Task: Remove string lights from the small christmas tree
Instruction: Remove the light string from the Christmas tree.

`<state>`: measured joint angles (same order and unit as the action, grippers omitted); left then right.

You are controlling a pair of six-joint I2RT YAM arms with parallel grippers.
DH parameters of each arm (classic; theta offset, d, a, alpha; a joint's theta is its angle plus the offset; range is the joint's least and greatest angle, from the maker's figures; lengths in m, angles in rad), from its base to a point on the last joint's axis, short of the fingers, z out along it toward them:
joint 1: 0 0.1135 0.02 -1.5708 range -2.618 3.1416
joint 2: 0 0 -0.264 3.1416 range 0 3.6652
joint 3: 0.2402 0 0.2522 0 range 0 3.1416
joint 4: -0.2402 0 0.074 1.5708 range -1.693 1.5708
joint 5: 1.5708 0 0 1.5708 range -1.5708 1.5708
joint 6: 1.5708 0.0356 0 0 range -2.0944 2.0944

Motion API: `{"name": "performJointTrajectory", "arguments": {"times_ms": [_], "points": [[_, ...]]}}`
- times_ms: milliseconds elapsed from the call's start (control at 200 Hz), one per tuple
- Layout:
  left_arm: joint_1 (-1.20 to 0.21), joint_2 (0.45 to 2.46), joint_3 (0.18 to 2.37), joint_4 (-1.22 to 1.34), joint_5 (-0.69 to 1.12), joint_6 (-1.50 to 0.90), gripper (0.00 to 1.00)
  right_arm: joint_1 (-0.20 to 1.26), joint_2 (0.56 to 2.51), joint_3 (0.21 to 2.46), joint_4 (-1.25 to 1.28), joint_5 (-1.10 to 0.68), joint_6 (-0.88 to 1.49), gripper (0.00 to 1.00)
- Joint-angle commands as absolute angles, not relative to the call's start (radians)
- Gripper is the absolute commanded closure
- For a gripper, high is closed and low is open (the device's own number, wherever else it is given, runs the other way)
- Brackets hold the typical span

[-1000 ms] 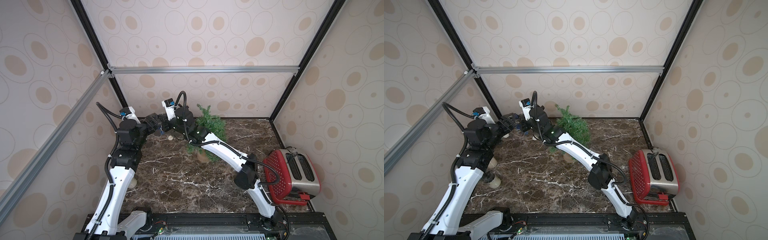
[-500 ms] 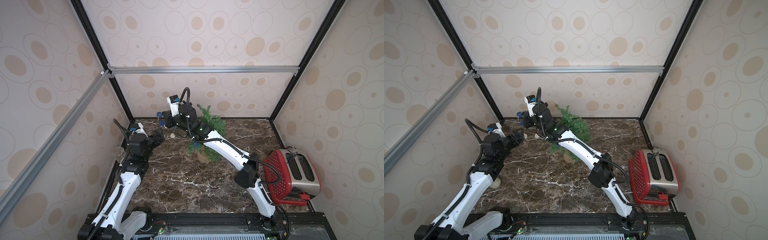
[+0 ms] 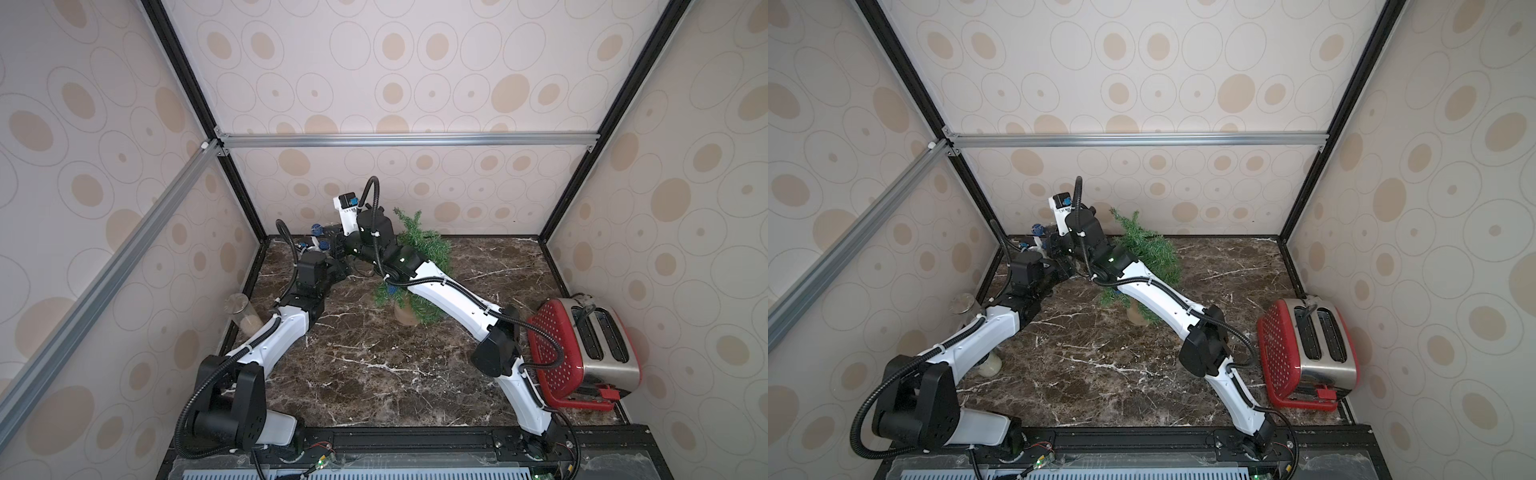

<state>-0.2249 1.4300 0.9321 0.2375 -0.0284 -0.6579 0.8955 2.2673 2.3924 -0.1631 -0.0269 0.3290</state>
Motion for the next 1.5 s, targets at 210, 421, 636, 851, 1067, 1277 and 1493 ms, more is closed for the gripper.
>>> {"name": "performJointTrajectory", "arguments": {"times_ms": [210, 421, 636, 851, 1067, 1277, 1493], "points": [[-0.222, 1.499, 1.024, 0.365, -0.002, -0.651, 0.52, 0.889, 2.179, 2.350, -0.112, -0.060, 0.353, 1.00], [-0.222, 1.512, 1.037, 0.381, 0.029, -0.644, 0.15, 0.874, 2.161, 2.337, -0.118, -0.053, 0.411, 1.00], [-0.223, 1.528, 0.966, 0.526, 0.053, -0.654, 0.05, 0.853, 2.154, 2.349, -0.128, -0.110, 0.513, 1.00], [-0.224, 1.490, 0.822, 0.796, 0.032, -0.659, 0.03, 0.846, 2.145, 2.351, -0.130, -0.099, 0.538, 1.00], [-0.227, 1.361, 0.723, 0.747, 0.058, -0.635, 0.01, 0.819, 2.141, 2.358, -0.134, -0.106, 0.553, 1.00], [-0.294, 1.260, 0.614, 0.721, 0.018, -0.529, 0.01, 0.804, 2.143, 2.352, -0.126, -0.126, 0.566, 1.00], [-0.379, 1.343, 0.675, 0.737, -0.107, -0.398, 0.01, 0.804, 2.139, 2.325, -0.093, -0.159, 0.595, 1.00]]}}
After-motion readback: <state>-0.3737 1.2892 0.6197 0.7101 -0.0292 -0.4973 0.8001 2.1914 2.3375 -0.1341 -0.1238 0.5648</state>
